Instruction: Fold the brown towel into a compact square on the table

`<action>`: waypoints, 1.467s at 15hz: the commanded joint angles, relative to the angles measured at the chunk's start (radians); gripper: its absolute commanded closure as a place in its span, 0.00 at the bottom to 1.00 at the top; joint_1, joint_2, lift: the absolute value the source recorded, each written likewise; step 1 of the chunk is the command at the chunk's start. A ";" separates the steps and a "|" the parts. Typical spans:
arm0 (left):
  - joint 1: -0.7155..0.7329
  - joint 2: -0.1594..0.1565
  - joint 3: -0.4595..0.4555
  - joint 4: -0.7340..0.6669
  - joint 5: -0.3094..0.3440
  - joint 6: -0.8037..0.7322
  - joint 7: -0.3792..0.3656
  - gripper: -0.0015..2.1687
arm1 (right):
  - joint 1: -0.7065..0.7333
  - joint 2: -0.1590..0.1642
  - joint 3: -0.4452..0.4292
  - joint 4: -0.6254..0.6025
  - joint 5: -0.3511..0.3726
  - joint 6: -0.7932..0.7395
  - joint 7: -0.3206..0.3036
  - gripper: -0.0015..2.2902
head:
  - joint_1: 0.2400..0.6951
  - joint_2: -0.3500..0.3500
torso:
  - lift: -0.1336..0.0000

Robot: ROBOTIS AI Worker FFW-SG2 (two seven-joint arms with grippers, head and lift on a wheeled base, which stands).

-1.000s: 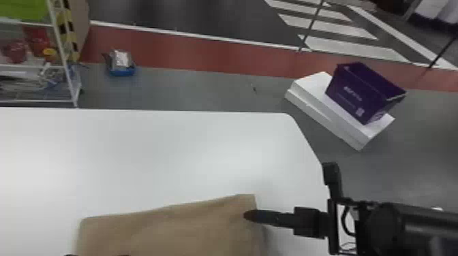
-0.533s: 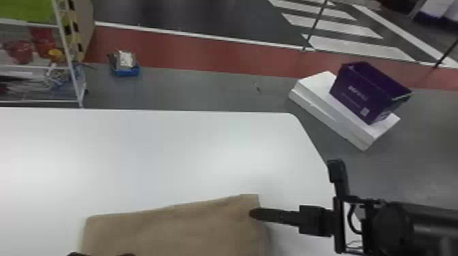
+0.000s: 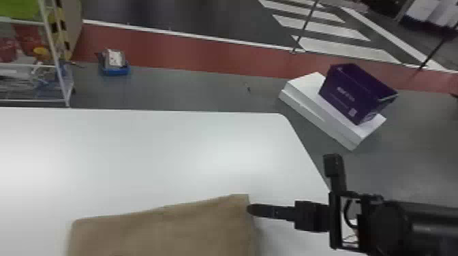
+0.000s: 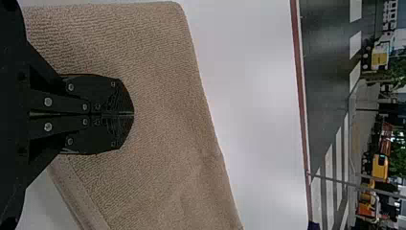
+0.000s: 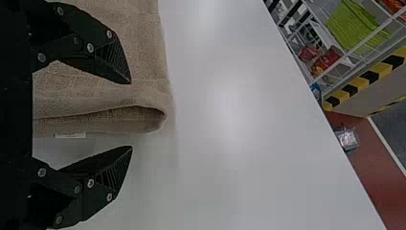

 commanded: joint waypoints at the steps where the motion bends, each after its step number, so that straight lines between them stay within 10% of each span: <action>1: 0.001 0.001 -0.002 0.001 -0.002 0.000 0.000 0.75 | 0.024 0.006 0.000 -0.016 -0.014 0.002 -0.016 0.21 | 1.00 0.01 | 0.07; 13: -0.002 0.009 -0.021 0.010 -0.022 -0.013 0.012 0.75 | 0.045 0.012 0.040 0.039 -0.029 0.002 -0.050 0.21 | 1.00 0.02 | 0.07; 22: 0.000 0.011 -0.025 0.010 -0.022 -0.013 0.014 0.75 | 0.041 0.003 0.025 0.041 -0.068 0.002 -0.013 0.54 | 1.00 0.03 | 0.07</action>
